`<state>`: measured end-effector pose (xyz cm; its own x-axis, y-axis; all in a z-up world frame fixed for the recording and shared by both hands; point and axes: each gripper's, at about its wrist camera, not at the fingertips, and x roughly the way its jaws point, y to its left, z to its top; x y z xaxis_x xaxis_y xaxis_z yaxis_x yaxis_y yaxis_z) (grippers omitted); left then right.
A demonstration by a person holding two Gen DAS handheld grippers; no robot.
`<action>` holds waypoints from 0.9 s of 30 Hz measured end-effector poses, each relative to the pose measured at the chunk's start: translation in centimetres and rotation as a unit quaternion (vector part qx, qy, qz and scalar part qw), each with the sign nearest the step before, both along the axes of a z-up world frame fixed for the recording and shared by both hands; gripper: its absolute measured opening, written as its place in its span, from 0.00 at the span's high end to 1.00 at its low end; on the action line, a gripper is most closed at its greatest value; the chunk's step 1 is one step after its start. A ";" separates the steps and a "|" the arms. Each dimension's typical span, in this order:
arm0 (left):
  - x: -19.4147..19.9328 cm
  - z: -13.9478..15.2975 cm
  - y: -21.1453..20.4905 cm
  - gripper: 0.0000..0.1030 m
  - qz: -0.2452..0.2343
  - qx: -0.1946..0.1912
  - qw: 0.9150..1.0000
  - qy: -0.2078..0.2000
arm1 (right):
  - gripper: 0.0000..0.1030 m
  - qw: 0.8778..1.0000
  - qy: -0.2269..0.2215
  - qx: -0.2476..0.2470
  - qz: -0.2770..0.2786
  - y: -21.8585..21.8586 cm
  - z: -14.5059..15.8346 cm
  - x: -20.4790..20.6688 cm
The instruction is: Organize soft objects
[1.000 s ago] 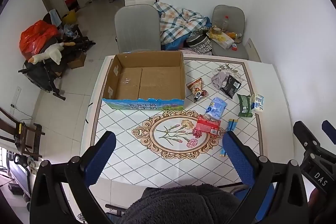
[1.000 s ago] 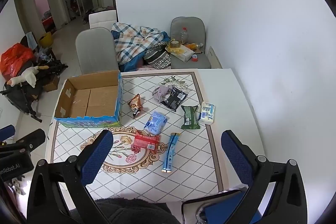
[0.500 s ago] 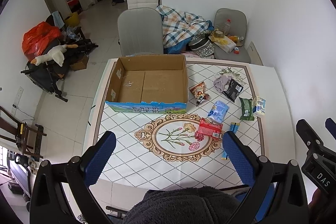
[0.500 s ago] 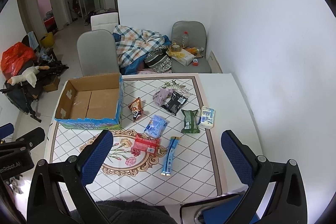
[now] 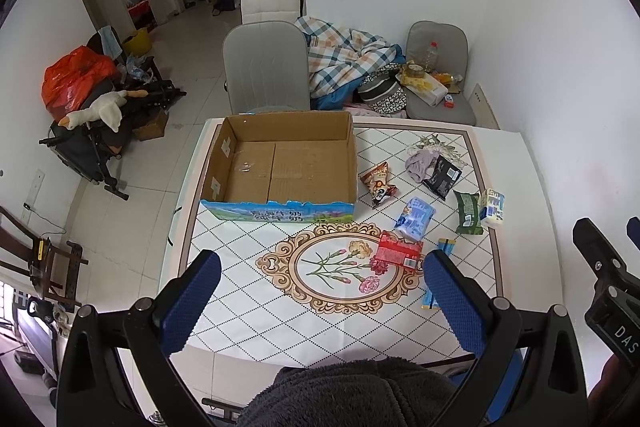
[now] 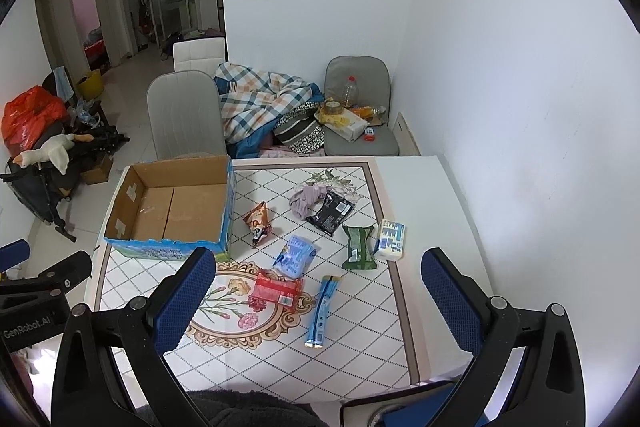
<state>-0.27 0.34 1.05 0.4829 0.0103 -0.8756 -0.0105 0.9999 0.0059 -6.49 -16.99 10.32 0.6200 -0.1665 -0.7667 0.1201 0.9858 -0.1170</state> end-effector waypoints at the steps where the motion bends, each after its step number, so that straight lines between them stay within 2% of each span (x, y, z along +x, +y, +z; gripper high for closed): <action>1: 0.0 0.0 0.0 0.00 0.000 0.000 1.000 0.000 | 0.00 1.000 -0.001 0.000 0.000 0.0 0.0 0.0; 15: 0.4 0.3 -0.1 0.00 -0.002 0.000 1.000 -0.003 | 0.00 1.000 -0.005 -0.003 -0.004 -0.1 0.1 -0.4; 27: -0.3 0.8 0.0 0.00 0.002 0.002 1.000 -0.022 | 0.00 1.000 -0.007 -0.003 -0.006 0.0 0.4 -0.7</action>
